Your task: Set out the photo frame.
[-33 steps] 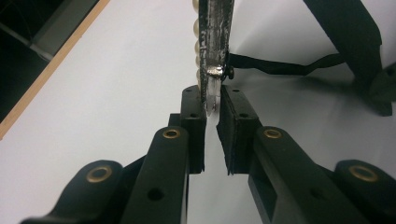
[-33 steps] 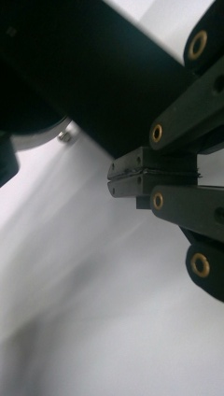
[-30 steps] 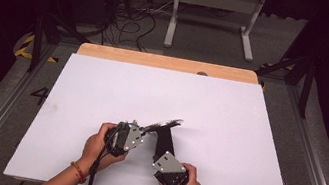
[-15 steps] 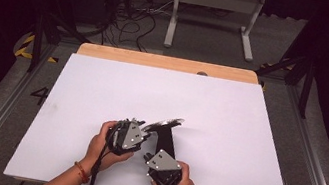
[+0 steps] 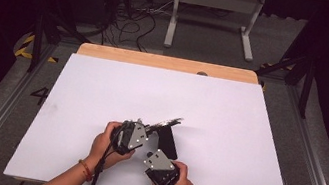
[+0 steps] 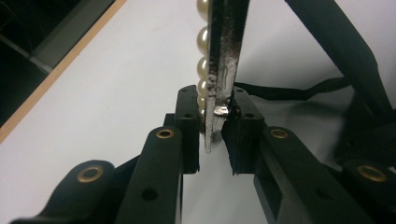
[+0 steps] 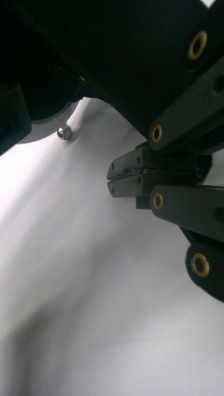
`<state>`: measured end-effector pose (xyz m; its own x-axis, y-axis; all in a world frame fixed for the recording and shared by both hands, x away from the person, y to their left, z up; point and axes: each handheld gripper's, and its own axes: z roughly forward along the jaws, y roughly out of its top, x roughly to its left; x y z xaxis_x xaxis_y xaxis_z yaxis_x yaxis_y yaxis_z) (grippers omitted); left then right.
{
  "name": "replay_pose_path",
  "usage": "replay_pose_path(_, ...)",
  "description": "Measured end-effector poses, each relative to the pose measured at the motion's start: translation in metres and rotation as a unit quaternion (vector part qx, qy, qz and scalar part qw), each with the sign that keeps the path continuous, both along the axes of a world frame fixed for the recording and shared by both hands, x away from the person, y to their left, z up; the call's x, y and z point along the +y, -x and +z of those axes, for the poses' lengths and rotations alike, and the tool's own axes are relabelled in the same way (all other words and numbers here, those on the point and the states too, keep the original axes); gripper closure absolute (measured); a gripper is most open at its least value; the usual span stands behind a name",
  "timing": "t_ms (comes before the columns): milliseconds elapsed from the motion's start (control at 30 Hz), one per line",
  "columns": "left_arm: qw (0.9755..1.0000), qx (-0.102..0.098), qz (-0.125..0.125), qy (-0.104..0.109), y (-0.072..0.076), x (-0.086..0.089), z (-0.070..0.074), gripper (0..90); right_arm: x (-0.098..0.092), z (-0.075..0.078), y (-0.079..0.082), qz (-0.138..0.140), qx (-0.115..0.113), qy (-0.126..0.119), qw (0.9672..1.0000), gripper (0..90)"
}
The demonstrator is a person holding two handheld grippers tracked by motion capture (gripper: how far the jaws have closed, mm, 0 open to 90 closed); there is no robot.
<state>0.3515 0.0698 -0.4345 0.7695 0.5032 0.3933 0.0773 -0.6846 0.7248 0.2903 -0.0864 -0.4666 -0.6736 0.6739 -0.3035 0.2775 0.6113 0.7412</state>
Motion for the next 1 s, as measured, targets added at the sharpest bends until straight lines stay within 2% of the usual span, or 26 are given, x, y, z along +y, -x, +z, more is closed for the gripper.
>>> replay_pose_path(133, 0.9999, -0.009, 0.0, -0.01, 0.001, -0.004, 0.001, 77.9, -0.005, 0.001, -0.002, -0.004, 0.003, 0.001, 1.0, 90.0)
replay_pose_path(200, 1.0, 0.007, 0.0, 0.0, 0.0, -0.003, 0.002, 79.5, -0.009, 0.002, -0.003, -0.002, 0.008, -0.002, 1.0, 90.0)
replay_pose_path(633, 0.9999, 0.011, -0.002, 0.002, 0.006, -0.009, 0.001, 79.5, -0.031, 0.003, -0.007, -0.012, 0.017, -0.009, 0.9997, 90.0)
replay_pose_path(1000, 0.9998, 0.014, -0.014, 0.005, 0.011, -0.017, 0.003, 79.2, -0.055, 0.007, -0.012, -0.016, 0.026, -0.017, 0.9994, 90.0)
